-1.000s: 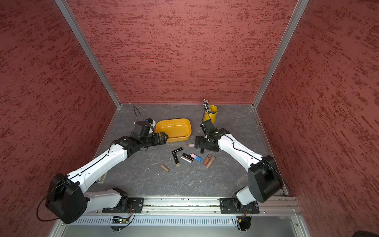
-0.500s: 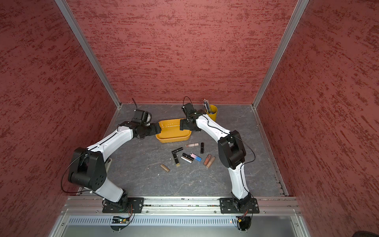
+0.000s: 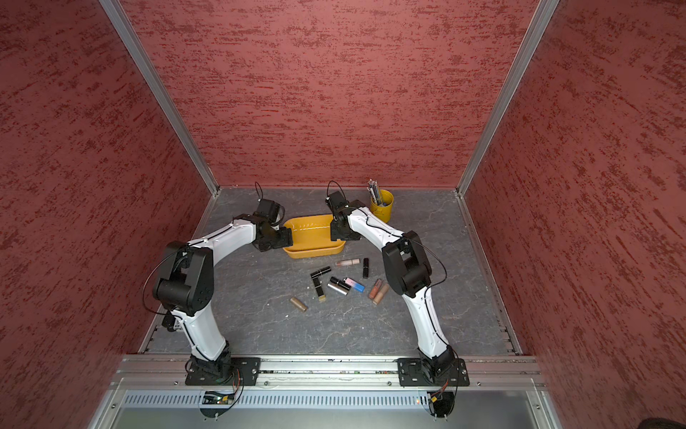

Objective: Put the lipstick into the storage box
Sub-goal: Move the storage box to the center of the board.

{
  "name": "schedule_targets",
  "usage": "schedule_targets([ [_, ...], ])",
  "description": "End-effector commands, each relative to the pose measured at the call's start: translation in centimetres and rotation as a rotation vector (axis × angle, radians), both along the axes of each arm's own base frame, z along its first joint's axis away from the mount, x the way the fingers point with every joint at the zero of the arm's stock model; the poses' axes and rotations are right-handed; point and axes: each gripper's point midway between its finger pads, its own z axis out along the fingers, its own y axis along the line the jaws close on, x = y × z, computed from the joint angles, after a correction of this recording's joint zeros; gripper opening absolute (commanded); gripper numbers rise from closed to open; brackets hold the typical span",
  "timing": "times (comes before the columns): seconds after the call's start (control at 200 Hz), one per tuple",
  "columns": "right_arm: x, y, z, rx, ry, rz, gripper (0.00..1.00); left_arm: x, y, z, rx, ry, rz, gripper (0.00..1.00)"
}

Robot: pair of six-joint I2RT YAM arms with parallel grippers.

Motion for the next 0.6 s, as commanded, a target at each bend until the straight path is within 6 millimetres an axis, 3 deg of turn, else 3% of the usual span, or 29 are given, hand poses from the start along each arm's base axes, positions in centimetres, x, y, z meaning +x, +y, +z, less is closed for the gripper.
schedule_targets([
  [0.0, 0.5, -0.4, 0.0, -0.046, -0.02, 0.006, 0.57, 0.6, 0.1, -0.1, 0.029, 0.002, -0.016, 0.74],
  [0.316, 0.5, -0.4, -0.2, -0.053, -0.02, 0.024, 0.42, 0.2, -0.5, -1.0, 0.065, 0.029, -0.041, 0.51],
  [0.596, -0.7, -1.2, -1.0, -0.072, 0.003, 0.037, 0.37, -1.1, -1.2, -1.6, 0.087, 0.051, -0.07, 0.47],
])
